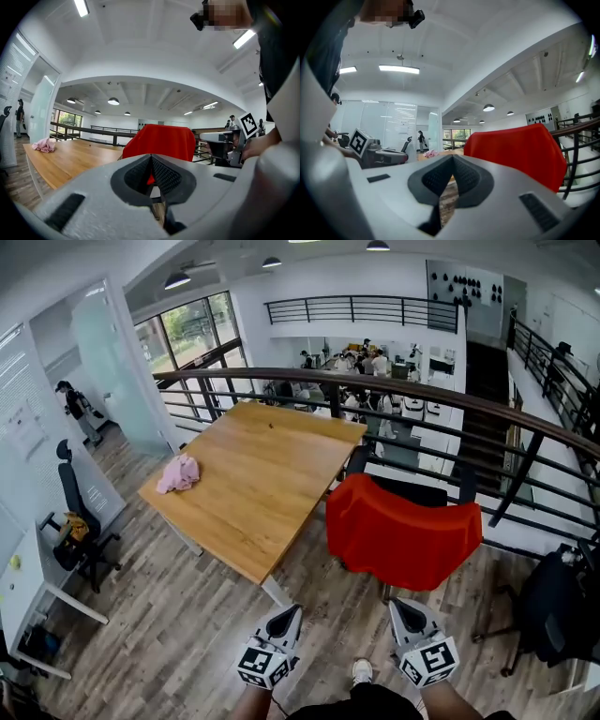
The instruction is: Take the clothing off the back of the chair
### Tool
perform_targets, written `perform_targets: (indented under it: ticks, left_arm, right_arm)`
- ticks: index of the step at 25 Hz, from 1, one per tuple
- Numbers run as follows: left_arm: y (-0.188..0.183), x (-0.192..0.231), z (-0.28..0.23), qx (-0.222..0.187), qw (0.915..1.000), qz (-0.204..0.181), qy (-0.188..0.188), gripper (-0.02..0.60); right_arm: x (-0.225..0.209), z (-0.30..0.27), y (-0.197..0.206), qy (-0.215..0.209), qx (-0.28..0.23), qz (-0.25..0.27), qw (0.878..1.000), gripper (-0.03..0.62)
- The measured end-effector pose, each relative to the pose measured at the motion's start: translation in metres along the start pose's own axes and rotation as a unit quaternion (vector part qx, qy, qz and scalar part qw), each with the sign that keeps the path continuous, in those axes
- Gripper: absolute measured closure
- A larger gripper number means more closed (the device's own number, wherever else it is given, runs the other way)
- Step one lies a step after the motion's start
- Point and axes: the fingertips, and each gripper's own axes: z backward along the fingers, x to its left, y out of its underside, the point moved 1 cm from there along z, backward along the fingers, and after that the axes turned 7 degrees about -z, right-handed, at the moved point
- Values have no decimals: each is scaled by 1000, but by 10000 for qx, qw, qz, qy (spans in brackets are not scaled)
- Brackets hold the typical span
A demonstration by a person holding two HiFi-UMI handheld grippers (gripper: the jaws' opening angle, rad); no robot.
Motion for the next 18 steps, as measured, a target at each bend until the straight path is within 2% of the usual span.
perform_targets:
  ticks: [8,18]
  left_arm:
    - [-4,8,-87,-63,9999,-3,88,566]
    - [-14,8,-157,-12,9999,-14,141,566]
  right_arm:
    - [-49,-19,-15,-52,-204,-208,9996,588]
    - [-74,-32,-29,-660,-140,-48,9977,588]
